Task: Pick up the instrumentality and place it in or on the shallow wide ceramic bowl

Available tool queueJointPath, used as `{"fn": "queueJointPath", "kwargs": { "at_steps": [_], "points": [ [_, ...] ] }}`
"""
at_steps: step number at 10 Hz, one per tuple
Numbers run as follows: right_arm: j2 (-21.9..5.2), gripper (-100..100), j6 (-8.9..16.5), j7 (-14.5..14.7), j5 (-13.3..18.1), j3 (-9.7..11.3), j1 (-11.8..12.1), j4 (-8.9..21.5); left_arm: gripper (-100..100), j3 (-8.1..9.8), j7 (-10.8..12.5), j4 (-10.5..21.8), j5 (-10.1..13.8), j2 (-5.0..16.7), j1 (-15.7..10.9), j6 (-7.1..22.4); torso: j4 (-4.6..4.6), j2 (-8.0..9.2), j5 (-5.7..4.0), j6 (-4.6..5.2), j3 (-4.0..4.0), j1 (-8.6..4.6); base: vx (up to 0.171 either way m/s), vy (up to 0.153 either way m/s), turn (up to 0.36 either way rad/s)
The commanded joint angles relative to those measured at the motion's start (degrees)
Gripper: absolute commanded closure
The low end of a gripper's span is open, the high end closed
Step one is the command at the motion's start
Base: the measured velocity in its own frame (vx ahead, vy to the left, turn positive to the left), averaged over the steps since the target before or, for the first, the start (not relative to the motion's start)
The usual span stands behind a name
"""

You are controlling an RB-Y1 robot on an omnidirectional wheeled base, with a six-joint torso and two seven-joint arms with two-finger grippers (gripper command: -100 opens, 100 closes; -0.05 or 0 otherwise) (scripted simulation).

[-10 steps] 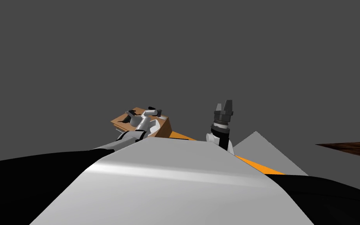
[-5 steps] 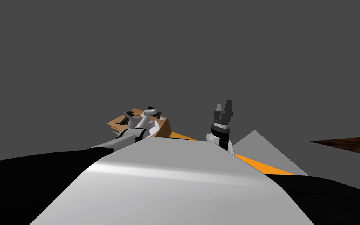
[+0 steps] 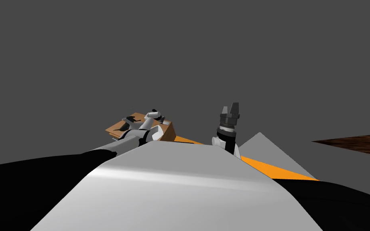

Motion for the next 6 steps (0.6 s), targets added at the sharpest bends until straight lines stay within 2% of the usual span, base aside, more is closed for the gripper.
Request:
{"fn": "queueJointPath", "kwargs": {
  "at_steps": [1, 2, 3, 4, 5, 6],
  "points": [
    [0.0, 0, 0.0, 0.0, 0.0, 0.0, 0.0, 0.0, -100, 0.08, -0.7, 2.0, 0.2, 0.4, -0.5, 1.6, 0.00, 0.00, 0.00, 0.00, 0.00, 0.00, 0.026, 0.018, -0.066],
    [0.0, 0, 0.0, 0.0, 0.0, 0.0, 0.0, 0.0, -100, 0.10, -1.5, 4.2, 0.4, 1.1, -1.4, 3.9, 0.00, 0.01, 0.00, -0.01, 0.00, -0.01, 0.030, 0.019, -0.113],
    [0.0, 0, 0.0, 0.0, 0.0, 0.0, 0.0, 0.0, -100, 0.10, -1.5, 4.4, 0.4, 1.1, -1.4, 3.9, 0.00, 0.00, 0.00, 0.00, 0.00, -0.01, 0.028, 0.022, -0.048],
    [0.0, 0, 0.0, 0.0, 0.0, 0.0, 0.0, 0.0, -100, 0.11, -2.3, 5.9, 0.5, 1.8, -2.3, 6.0, -0.01, 0.00, 0.01, -0.02, 0.00, 0.00, 0.034, 0.021, -0.075],
    [0.0, 0, 0.0, 0.0, 0.0, 0.0, 0.0, 0.0, -100, 0.11, -2.3, 6.6, 0.5, 1.8, -2.3, 6.0, 0.00, -0.02, 0.00, 0.00, -0.01, 0.00, 0.029, 0.019, -0.056],
    [0.0, 0, 0.0, 0.0, 0.0, 0.0, 0.0, 0.0, -100, 0.10, -3.1, 8.5, 0.6, 2.4, -3.0, 7.8, -0.01, -0.01, 0.01, -0.02, -0.01, -0.01, 0.033, 0.020, -0.120]
  ]
}}
